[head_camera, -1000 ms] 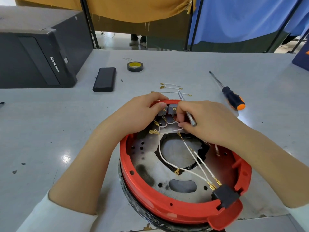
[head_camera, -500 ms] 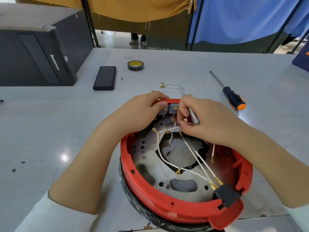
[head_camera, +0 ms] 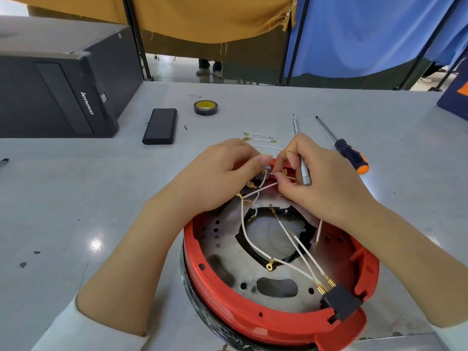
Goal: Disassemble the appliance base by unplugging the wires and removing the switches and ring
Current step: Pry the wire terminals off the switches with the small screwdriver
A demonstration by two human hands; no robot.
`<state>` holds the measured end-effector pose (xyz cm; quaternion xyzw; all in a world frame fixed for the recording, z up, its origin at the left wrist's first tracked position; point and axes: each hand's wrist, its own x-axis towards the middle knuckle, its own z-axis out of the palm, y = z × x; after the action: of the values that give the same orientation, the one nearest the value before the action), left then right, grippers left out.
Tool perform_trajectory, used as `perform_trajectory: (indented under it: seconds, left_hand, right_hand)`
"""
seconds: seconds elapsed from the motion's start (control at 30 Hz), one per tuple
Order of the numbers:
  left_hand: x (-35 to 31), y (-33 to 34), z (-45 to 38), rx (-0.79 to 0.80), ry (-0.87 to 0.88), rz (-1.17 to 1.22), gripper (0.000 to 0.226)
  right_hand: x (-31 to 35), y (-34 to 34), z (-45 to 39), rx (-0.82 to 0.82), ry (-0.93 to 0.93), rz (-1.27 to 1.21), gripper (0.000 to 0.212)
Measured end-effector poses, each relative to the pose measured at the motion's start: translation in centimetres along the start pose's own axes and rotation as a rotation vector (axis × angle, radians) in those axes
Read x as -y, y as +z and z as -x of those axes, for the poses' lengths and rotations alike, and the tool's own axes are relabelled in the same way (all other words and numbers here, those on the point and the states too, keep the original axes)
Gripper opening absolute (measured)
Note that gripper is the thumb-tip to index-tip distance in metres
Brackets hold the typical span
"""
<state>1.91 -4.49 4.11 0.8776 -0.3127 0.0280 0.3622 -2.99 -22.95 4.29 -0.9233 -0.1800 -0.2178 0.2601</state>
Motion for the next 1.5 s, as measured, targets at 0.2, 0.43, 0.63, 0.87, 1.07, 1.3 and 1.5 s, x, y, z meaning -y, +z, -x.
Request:
perform_trajectory:
  seconds: [0.2,0.43,0.63,0.87,1.07,1.3,1.5]
  left_hand:
    - [-0.27,-0.12,0.24,0.069,-0.031,0.025,0.013]
    - [-0.23,-0.21,0.25,0.093,-0.073,0.071,0.015]
    - [-0.31,-0.27,0.4,0.095,-0.08,0.15,0.018]
    - [-0.22,-0.9,0.47,0.204,-0.078,0.212,0.021]
    - [0.04,-0.65,0.35,0.136,-0.088,0.344,0.014]
    - [0.16,-0.46,-0.11,-0.164,-0.073,0.634,0.014]
    - [0.3,-0.58,-0.12,-0.261,-0.138,0.73,0.016]
  right_hand:
    - [-0.16,0.06,0.03,-0.012,-0.011,-0.068,0.035]
    - [0.14,-0.01,0.05,0.071,0.001,0.003,0.031]
    - [0.0,-0.07,0.02,0.112,0.048,0.057,0.027]
    - [-0.36,0.08,0.07,0.166,-0.029,0.021,0.029]
    - [-0.24,-0.05,-0.11,-0.073,0.039,-0.098,0.03]
    - [-0.68,0.24,-0.12,0.007,0.06,0.142,0.029]
    - [-0.57,0.05,-0.28,0.003,0.091,0.091,0.024]
